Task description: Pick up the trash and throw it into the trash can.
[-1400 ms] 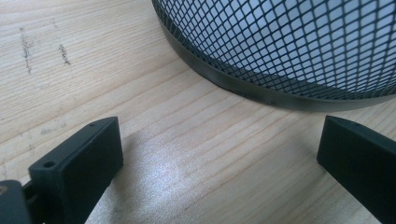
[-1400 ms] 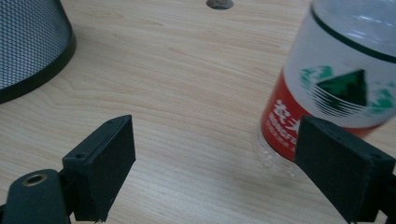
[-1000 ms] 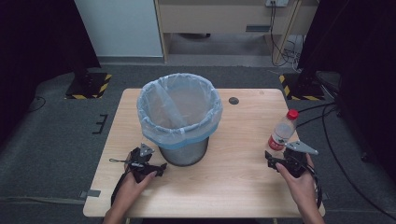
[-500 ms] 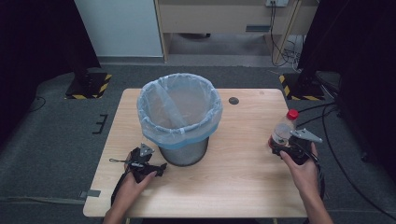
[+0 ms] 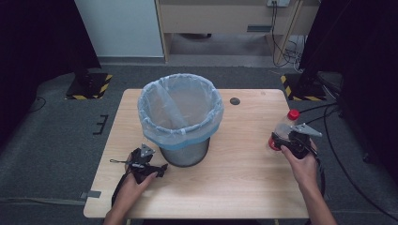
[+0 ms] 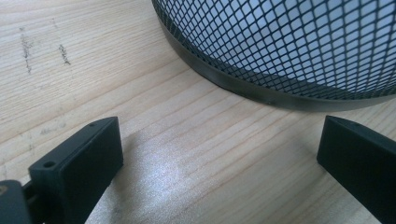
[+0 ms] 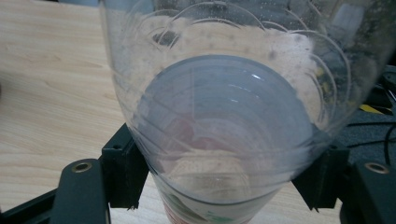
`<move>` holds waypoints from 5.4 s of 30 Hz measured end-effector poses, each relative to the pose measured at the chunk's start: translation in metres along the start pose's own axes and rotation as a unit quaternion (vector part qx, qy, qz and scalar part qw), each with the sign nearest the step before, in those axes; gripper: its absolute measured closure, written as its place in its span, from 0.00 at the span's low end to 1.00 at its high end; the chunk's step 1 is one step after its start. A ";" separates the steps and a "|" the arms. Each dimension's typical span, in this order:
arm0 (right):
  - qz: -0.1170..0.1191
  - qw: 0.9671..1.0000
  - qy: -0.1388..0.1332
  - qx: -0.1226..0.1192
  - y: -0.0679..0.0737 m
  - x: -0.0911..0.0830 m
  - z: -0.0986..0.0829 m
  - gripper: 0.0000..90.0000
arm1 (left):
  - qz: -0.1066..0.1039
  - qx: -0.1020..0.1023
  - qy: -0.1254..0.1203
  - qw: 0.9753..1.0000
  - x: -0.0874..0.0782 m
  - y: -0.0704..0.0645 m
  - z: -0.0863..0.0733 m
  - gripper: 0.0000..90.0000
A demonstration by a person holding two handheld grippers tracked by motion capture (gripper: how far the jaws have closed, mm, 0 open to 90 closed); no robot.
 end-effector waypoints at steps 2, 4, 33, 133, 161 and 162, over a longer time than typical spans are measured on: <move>0.004 1.000 -0.004 0.003 0.001 -0.002 0.004 0.33 | 0.000 0.000 0.000 1.000 0.000 0.000 0.000 0.00; 0.005 1.000 -0.006 0.000 0.002 -0.004 0.007 0.33 | 0.000 0.000 0.000 1.000 0.000 0.000 0.000 0.00; 0.053 0.998 -0.017 -0.016 0.028 0.007 0.100 0.33 | 0.000 0.000 0.000 1.000 0.000 0.000 0.000 0.00; 0.156 0.966 -0.195 -0.068 0.149 -0.060 0.285 0.33 | 0.001 -0.001 -0.001 1.000 0.000 0.000 0.000 0.00; 0.219 0.956 -0.170 -0.098 0.185 -0.034 0.271 0.33 | 0.000 0.000 -0.001 1.000 0.000 0.000 0.000 0.00; 0.219 0.956 -0.170 -0.098 0.185 -0.034 0.271 0.33 | 0.000 0.000 -0.001 1.000 0.000 0.000 0.000 0.00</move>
Point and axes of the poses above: each handheld gripper's, and its own axes: x roughly forward along the jaws, z roughly out of its top, y roughly to its left, the point moved 2 cm from there along x, roughly forward along the jaws, and after that the axes turned 8 degrees about -x, right-handed, at the moved point
